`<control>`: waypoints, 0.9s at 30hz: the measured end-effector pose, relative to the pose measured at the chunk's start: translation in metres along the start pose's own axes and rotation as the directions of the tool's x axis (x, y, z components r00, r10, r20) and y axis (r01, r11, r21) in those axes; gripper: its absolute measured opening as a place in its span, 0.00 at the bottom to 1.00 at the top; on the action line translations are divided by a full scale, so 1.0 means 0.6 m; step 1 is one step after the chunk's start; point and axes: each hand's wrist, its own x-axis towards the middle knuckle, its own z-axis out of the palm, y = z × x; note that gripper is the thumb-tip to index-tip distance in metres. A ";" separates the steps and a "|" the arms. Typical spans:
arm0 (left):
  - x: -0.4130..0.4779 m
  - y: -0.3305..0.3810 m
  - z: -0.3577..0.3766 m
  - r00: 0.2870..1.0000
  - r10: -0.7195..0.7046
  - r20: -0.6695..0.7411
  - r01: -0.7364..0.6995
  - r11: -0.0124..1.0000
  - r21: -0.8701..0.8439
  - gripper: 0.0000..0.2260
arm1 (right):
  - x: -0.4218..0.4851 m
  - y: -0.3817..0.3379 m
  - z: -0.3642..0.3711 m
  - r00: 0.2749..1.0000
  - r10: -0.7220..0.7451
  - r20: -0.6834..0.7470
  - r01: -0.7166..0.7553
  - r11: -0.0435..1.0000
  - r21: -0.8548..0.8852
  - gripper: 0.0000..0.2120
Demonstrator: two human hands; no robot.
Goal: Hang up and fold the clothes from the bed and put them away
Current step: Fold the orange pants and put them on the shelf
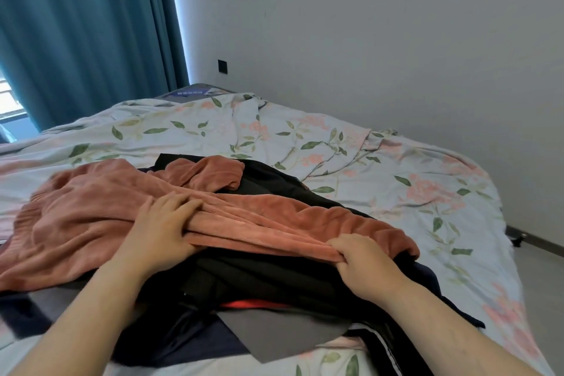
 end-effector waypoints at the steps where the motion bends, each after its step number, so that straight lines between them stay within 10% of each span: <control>1: -0.002 -0.032 -0.007 0.995 -0.088 0.045 0.087 0.996 0.034 0.31 | 0.000 0.000 -0.006 1.000 0.012 0.005 -0.012 1.000 0.010 0.10; 8: 0.008 -0.002 -0.022 0.949 -0.304 -0.079 0.249 0.881 -0.402 0.13 | -0.027 -0.013 -0.030 0.993 0.114 0.025 -0.116 0.983 0.145 0.14; 10: 0.008 0.046 -0.030 0.963 -0.237 -0.126 0.155 0.875 -0.459 0.15 | -0.050 -0.011 -0.039 0.990 0.135 0.039 -0.140 0.975 0.172 0.05; 15: -0.004 0.221 -0.065 0.978 0.142 -0.156 -0.210 0.676 -0.706 0.19 | -0.099 -0.019 -0.058 0.979 0.202 -0.041 -0.173 0.914 0.366 0.25; 22: -0.065 0.453 -0.033 0.976 0.206 -0.068 -0.137 0.343 -0.929 0.11 | -0.161 -0.045 -0.074 0.970 0.244 0.009 -0.024 0.062 0.998 0.19; 27: -0.106 0.522 -0.010 0.934 0.330 -0.136 -0.255 0.351 -0.901 0.14 | -0.226 0.000 -0.082 0.894 0.448 0.032 -0.012 -0.049 0.999 0.10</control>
